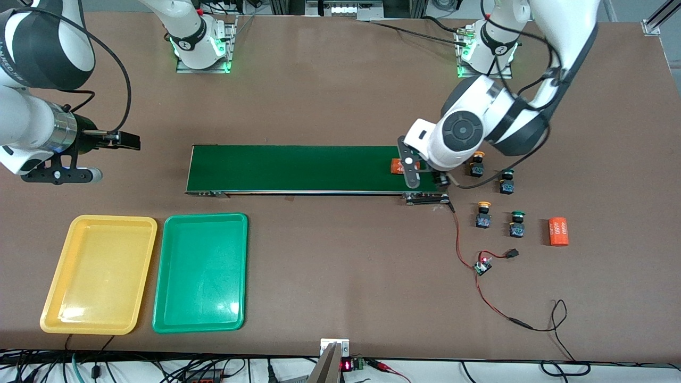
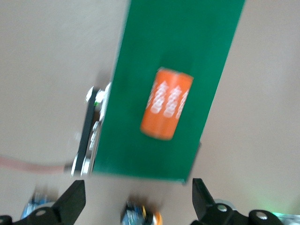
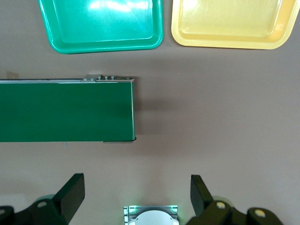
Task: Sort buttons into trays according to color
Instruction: 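Lower the battery onto the belt and open the left gripper, then move the left gripper to the second orange battery and grasp it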
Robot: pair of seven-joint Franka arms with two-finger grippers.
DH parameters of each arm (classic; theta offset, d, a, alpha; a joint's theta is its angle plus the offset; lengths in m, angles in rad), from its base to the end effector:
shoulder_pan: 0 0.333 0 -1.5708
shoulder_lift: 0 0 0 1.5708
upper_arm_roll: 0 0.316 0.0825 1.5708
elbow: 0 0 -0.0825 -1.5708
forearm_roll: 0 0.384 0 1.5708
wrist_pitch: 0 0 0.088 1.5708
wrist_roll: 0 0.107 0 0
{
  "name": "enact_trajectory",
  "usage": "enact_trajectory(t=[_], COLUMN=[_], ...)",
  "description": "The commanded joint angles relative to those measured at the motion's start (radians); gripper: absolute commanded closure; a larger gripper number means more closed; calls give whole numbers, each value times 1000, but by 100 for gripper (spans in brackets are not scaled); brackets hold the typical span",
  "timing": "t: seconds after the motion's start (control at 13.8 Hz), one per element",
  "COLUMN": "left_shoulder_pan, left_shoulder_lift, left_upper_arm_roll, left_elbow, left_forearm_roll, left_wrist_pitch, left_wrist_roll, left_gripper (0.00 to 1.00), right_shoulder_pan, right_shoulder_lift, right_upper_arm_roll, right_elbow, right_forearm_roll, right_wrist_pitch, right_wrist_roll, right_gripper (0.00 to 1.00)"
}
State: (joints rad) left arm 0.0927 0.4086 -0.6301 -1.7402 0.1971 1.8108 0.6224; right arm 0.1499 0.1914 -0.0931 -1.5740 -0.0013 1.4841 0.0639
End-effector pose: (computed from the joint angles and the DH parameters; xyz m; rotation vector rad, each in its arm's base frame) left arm 0.5523 -0.2731 0.3604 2.4985 -1.7513 -0.3845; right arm 0.5873 0.0373 0.5074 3.0756 -0.0121 -0.4316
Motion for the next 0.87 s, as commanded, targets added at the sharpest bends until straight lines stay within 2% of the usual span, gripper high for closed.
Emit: enact_trajectory(t=[0.0, 0.14, 0.51, 0.58, 0.65, 0.8], left_shoulder_pan=[53, 96, 249, 254, 234, 138], left_shoulder_lift=[2, 4, 19, 21, 21, 13], left_upper_arm_roll=[-2, 1, 3, 33, 97, 305], left_elbow=[123, 181, 240, 237, 238, 237], left_forearm_roll=[4, 13, 4, 5, -4, -89], left_wrist_pitch=[-157, -191, -206, -200, -197, -164], left_wrist_roll=[-200, -375, -621, -625, -636, -627], left_gripper=[0, 0, 0, 0, 0, 0], right_shoulder_pan=[-1, -4, -4, -6, -6, -6], right_shoulder_lift=[-3, -3, -1, -1, -1, -1], right_upper_arm_roll=[-1, -1, -1, -2, -2, -2], right_elbow=[2, 2, 2, 2, 2, 2], right_forearm_roll=[15, 15, 15, 15, 15, 15], right_wrist_pitch=[-10, -10, -10, -10, -10, -12], right_wrist_roll=[-12, -12, -12, -12, -12, -12], right_gripper=[0, 0, 0, 0, 0, 0])
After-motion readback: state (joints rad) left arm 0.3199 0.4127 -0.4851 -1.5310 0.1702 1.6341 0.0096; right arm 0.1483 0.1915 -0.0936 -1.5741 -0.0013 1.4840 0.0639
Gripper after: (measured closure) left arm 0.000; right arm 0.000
